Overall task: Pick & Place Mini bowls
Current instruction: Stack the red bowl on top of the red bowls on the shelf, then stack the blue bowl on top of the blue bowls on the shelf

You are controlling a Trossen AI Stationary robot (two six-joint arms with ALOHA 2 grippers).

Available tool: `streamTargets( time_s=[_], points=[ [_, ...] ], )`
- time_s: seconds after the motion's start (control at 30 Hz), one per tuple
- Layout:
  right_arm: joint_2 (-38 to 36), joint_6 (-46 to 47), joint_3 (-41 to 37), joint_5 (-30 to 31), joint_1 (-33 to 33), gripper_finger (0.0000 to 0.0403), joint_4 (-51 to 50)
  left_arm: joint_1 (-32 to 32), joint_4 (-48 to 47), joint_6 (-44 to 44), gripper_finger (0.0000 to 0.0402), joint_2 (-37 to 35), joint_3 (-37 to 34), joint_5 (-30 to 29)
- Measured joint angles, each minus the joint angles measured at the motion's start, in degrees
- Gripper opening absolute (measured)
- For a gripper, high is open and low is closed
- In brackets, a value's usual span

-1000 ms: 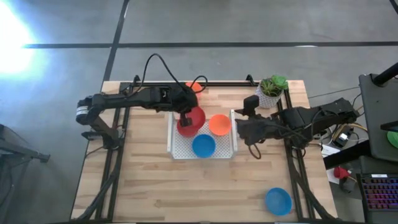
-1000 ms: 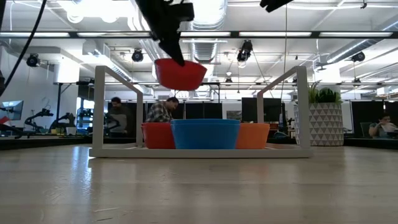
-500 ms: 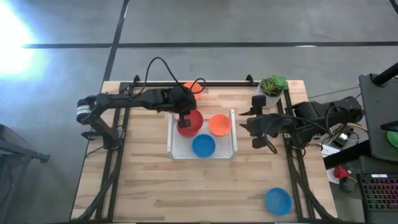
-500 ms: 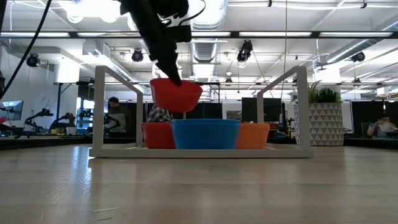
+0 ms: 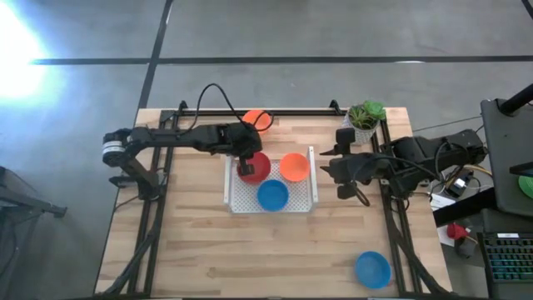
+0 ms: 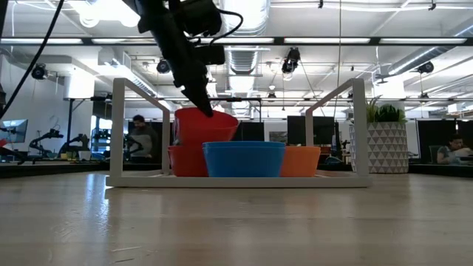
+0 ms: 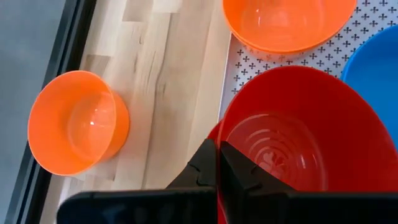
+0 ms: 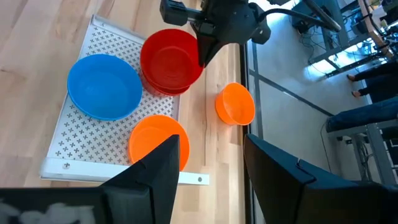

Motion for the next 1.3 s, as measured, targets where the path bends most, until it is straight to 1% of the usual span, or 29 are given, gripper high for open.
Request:
streamTargets(
  time_s=[0.2, 0.37, 0.63, 0.77, 0.83, 0.97, 1.13, 1.2, 1.3],
  points=[
    [0.0, -0.3, 0.0, 0.0, 0.0, 0.0176, 0.0, 0.0, 0.1, -0.1, 0.0008, 0.0, -0.4, 0.0],
    [0.0, -0.5, 0.0, 0.0, 0.0, 0.0176, 0.0, 0.0, 2.6, -1.0, 0.0019, 0.0, -1.8, 0.0],
    [0.0, -0.5, 0.0, 0.0, 0.0, 0.0176, 0.0, 0.0, 4.2, -1.0, 0.0065, 0.0, -3.0, -1.0],
    [0.0, -0.5, 0.0, 0.0, 0.0, 0.0176, 0.0, 0.0, 4.2, -1.0, 0.0089, 0.0, -1.5, -1.1],
    [0.0, -1.2, 0.0, 0.0, 0.0, 0.0176, 0.0, 0.0, 4.3, -1.3, 0.0095, -0.1, -0.1, -1.1],
    [0.0, -1.5, 0.0, 0.0, 0.0, 0.0176, -0.1, -0.2, 4.0, -3.5, 0.0096, -0.1, 2.3, -0.5],
    [0.0, -1.0, 0.0, 0.0, 0.0, 0.0175, -0.2, -2.0, 0.0, -3.7, 0.0092, -0.2, 6.4, -0.4],
    [0.0, 0.0, 0.0, 0.1, 0.0, 0.0172, -0.2, -3.1, -1.7, -3.9, 0.0081, -0.3, 8.4, -0.4],
    [0.0, 1.1, 0.0, 0.1, 0.0, 0.0159, -0.4, -5.1, -3.0, -3.5, 0.0055, -0.4, 11.5, -1.7]
  ],
)
